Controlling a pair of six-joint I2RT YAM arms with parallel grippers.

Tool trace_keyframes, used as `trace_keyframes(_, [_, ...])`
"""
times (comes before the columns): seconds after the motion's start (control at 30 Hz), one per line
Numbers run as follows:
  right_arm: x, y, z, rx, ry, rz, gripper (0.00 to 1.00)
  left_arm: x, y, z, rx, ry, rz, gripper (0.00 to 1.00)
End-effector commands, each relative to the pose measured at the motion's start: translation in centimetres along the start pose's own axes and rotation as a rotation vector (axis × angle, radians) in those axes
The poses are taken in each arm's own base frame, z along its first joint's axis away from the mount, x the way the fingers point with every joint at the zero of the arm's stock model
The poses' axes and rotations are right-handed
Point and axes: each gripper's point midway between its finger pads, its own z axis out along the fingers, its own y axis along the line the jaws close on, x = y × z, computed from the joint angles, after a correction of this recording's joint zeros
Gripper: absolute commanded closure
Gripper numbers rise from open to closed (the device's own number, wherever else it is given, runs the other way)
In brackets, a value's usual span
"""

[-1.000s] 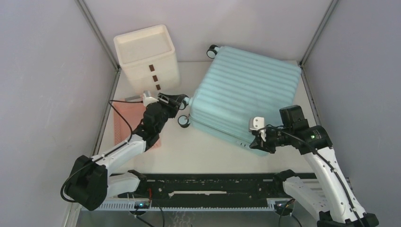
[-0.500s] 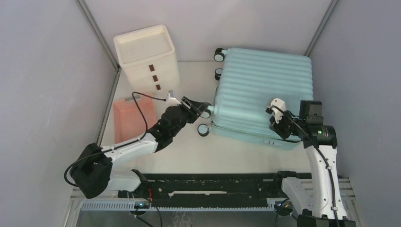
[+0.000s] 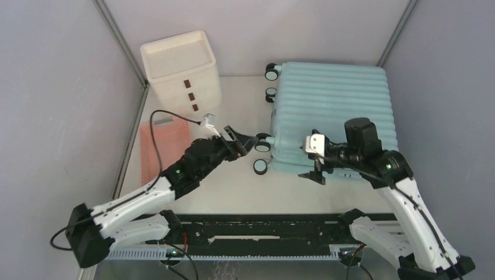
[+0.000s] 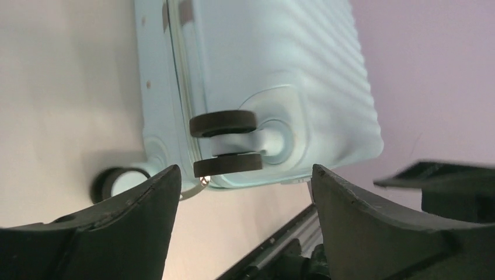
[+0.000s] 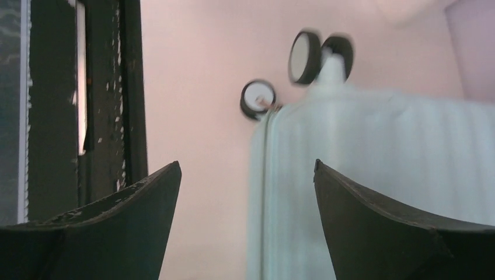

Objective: Open, take out, and arrange the luggage

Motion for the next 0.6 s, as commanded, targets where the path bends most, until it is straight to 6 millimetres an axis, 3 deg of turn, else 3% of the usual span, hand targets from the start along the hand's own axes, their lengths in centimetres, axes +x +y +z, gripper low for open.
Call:
trace_keyframes(0.0, [-5.4,-4.1,2.4,0.012,-0.106,-0.063,0.06,-3.3,0.6,-4.0,0.018,-0.115,0.313,0.14])
trace_keyframes(0.23, [-6.7,-6.9,7.8,-0.008,0.023,-0.152,0.02,-1.7,3.8,-7.7,0.111,-0.123,0.588,0.14])
trace_keyframes(0.43, [-6.1,-9.0,11.2,-0.01,0.17,-0.165,0.0,-0.1,5.7,-9.2,0.204,-0.17,0.631,0.14])
trace_keyframes(0.57, [-5.0,-9.3,12.9,-0.049,0.258,-0.125,0.0,0.4,6.3,-9.5,0.249,-0.205,0.664,0.13])
